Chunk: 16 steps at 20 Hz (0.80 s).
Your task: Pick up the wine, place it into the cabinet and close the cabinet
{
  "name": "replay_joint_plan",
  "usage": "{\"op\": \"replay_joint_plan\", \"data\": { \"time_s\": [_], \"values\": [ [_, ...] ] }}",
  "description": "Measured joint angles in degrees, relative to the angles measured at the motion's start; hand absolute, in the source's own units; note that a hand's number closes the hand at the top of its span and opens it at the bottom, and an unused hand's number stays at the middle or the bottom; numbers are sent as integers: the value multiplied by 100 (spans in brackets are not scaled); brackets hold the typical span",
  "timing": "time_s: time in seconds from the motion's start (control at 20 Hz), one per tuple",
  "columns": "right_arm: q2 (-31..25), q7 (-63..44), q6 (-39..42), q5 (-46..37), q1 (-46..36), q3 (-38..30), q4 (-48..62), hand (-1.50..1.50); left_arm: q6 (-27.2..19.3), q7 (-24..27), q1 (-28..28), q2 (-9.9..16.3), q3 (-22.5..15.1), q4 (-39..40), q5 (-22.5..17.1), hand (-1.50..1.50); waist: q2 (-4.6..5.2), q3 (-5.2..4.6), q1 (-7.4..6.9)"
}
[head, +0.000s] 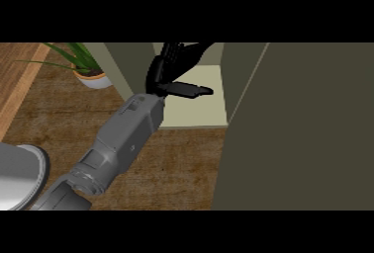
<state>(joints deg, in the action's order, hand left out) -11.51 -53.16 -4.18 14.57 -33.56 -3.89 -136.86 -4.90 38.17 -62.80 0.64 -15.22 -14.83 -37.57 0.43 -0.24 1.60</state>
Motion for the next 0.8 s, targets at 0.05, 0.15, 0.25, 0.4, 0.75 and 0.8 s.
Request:
{"op": "replay_joint_plan", "data": {
  "time_s": [0.05, 0.15, 0.25, 0.4, 0.75, 0.8],
  "values": [
    [-19, 6, -3, -4, 25, -25, 0, -150, -5, -23, 57, -5, -35, -135, 43, -150, -18, 3, -40],
    [-58, -33, -48, -21, 6, -44, 4, -150, -47, -104, 178, -3, -107, -437, 115, -150, -49, 8, -111],
    [-83, -16, -43, -34, 132, -39, -22, -150, -187, -244, 270, 14, -173, -800, 193, -150, -78, 14, -163],
    [-166, -100, -95, -43, 90, -105, -28, -150, -374, -607, 453, -5, -365, -1502, 290, -150, -119, 20, -233],
    [-220, -148, -156, -104, -8, 5, -41, -150, -1278, -1500, 1208, -47, -1084, -3525, 390, -150, -138, 24, -260],
    [-178, -115, -182, -147, 1, 86, -36, -150, -1445, -1625, 1351, -51, -1221, -3861, 394, -150, -138, 24, -269]
  ]
}}
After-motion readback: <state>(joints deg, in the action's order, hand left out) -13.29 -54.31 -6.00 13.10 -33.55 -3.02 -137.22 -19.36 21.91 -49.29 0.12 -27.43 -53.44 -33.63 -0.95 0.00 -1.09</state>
